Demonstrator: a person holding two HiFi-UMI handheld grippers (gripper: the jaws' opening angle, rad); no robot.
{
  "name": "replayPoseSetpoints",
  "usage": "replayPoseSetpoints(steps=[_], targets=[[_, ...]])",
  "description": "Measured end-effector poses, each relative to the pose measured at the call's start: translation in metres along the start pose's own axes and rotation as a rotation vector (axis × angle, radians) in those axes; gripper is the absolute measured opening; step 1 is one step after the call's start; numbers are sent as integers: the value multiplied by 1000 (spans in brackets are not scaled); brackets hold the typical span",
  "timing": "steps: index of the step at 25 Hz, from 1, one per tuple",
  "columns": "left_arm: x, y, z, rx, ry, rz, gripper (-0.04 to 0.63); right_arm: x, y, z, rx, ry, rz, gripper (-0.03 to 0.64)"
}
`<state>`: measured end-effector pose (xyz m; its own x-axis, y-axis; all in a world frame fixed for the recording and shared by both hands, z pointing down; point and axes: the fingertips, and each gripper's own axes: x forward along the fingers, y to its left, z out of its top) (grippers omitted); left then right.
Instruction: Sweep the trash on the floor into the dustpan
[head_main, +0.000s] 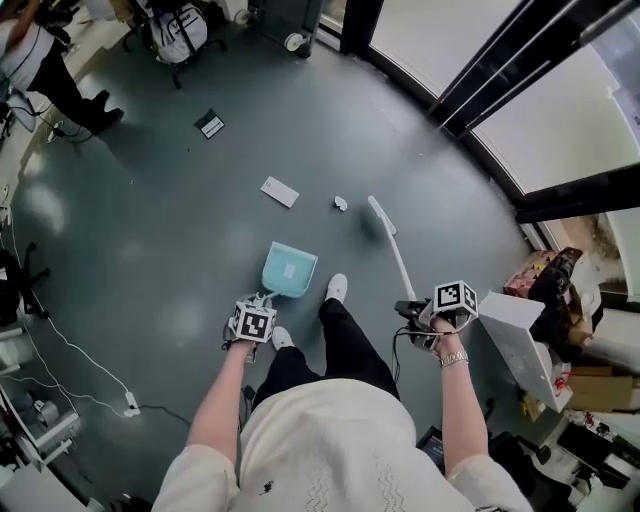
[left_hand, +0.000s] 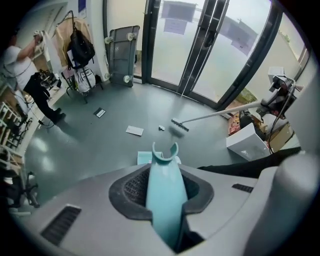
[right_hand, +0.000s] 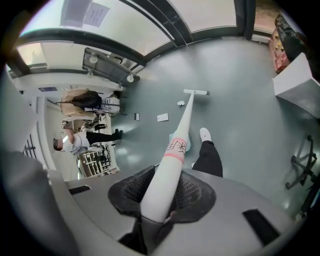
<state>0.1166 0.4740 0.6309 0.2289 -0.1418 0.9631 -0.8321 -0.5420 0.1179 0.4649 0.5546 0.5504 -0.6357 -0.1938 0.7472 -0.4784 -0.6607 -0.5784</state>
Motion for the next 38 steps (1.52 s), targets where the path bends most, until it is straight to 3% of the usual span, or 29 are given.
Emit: replayPoseSetpoints(steps=[6, 11, 14, 19, 25, 29, 34, 38], targets=[[59, -12, 70, 35, 43, 38, 97, 22, 20, 108, -64, 100, -42, 95], [97, -7, 110, 30, 77, 42, 96, 52, 34, 138, -239, 186, -173, 95], [108, 5, 127, 10, 76, 49, 95, 65, 36, 124, -316, 264, -228, 94], [118, 24, 133, -38, 83, 45, 95, 81, 43, 67, -301, 399, -187, 94], [117, 37, 112, -48, 63, 28, 95, 97, 65, -9, -266, 516, -165, 95], [116, 44, 94, -83, 47, -29, 95, 104, 79, -45, -281, 589, -195, 95], [115, 50, 99, -69, 38, -57, 95, 101, 91, -71, -342, 634, -269, 95], [113, 63, 101, -17, 42, -102, 95, 103, 122, -74, -297, 614, -220, 95]])
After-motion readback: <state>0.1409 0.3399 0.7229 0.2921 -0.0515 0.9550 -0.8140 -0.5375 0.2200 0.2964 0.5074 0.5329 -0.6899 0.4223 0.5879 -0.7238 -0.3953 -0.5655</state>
